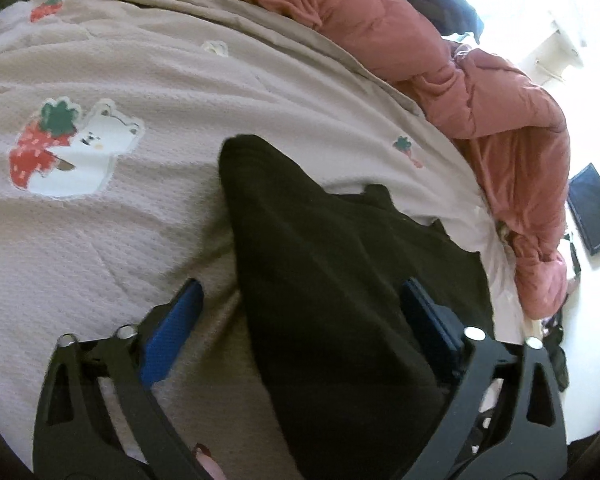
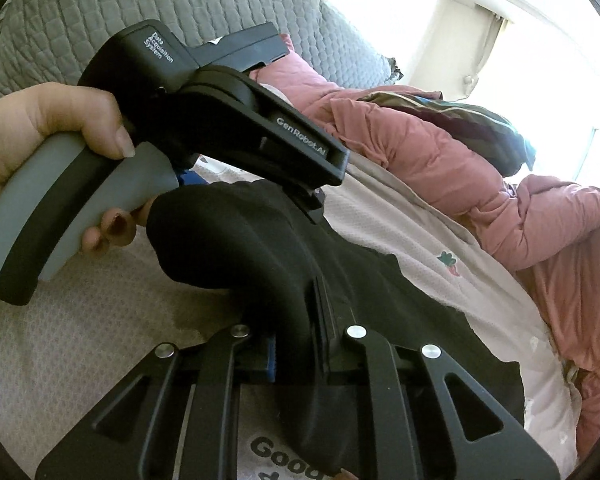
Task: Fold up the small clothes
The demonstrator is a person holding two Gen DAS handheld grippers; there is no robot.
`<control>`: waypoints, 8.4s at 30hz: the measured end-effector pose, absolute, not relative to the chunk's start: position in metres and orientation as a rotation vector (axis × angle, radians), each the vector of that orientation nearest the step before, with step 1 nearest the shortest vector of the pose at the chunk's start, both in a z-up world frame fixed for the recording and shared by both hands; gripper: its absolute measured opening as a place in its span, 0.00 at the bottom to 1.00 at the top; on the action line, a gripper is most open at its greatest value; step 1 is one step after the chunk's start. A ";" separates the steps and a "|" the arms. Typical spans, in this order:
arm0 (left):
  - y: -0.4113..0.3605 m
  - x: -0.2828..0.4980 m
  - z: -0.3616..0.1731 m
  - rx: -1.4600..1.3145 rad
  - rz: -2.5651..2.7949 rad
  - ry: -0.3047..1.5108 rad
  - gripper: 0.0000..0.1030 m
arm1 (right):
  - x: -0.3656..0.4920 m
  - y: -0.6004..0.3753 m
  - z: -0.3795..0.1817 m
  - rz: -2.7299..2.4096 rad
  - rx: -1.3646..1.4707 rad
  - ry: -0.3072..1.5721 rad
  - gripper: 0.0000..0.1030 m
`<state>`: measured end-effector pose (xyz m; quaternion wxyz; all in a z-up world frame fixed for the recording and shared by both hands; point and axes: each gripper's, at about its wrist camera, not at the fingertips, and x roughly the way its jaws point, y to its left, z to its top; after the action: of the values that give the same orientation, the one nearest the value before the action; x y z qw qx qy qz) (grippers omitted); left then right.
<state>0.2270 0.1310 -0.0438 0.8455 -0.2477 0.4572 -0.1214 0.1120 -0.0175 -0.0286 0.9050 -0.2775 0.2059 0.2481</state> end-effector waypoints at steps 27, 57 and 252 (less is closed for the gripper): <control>0.100 0.201 -0.013 -0.435 -0.256 0.883 0.17 | 0.092 -0.034 -0.018 0.476 -0.535 0.393 0.10; -0.049 0.190 0.064 -0.208 -0.254 0.838 0.16 | 0.072 -0.173 0.028 0.397 -0.169 0.390 0.07; -0.039 0.008 0.008 -0.020 -0.163 0.760 0.91 | -0.025 -0.298 0.036 0.102 0.035 0.627 0.95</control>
<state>0.0078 -0.0388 0.0082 0.9254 -0.0096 0.3704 -0.0792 -0.0253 -0.2978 0.0363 0.9498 0.0173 0.3084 0.0502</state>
